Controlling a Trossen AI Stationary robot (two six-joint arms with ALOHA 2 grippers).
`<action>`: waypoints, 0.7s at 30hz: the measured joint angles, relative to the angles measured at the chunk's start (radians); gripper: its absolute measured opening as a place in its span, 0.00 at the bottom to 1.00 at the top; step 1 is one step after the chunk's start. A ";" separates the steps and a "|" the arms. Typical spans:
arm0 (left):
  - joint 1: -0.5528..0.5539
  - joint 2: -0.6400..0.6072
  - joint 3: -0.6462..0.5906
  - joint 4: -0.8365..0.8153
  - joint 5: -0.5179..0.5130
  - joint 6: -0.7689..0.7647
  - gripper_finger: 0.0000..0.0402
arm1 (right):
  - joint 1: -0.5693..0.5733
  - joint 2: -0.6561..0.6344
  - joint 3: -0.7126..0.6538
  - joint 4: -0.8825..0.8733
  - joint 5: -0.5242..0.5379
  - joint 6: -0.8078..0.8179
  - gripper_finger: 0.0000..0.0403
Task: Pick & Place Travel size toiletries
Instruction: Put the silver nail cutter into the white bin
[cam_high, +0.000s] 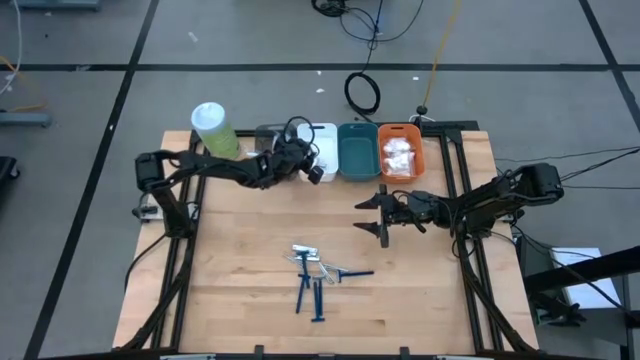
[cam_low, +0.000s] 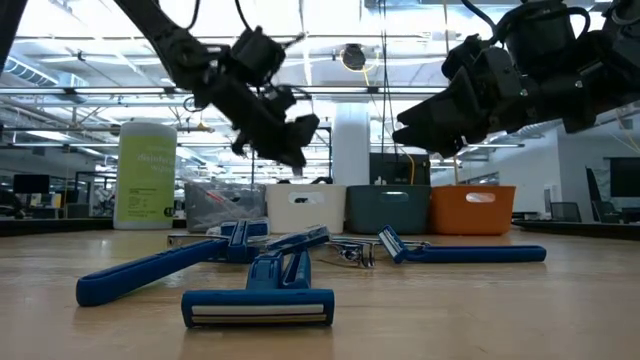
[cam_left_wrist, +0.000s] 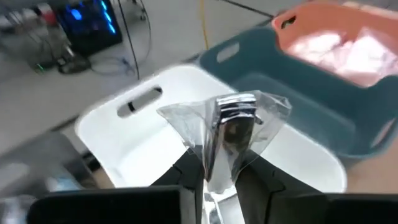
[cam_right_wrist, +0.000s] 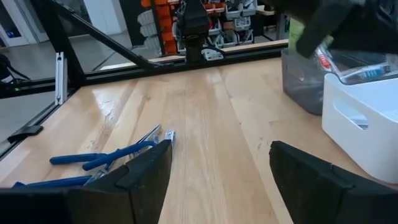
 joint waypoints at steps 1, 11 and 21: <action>0.010 0.010 0.000 -0.005 0.026 -0.006 0.17 | 0.000 0.000 0.000 -0.002 0.000 0.000 0.64; 0.026 0.032 0.000 0.017 0.093 -0.110 0.21 | 0.000 0.000 0.000 -0.016 0.000 0.000 0.63; 0.057 0.032 0.000 0.010 0.206 -0.089 0.48 | 0.000 0.000 0.000 -0.018 0.000 0.006 0.63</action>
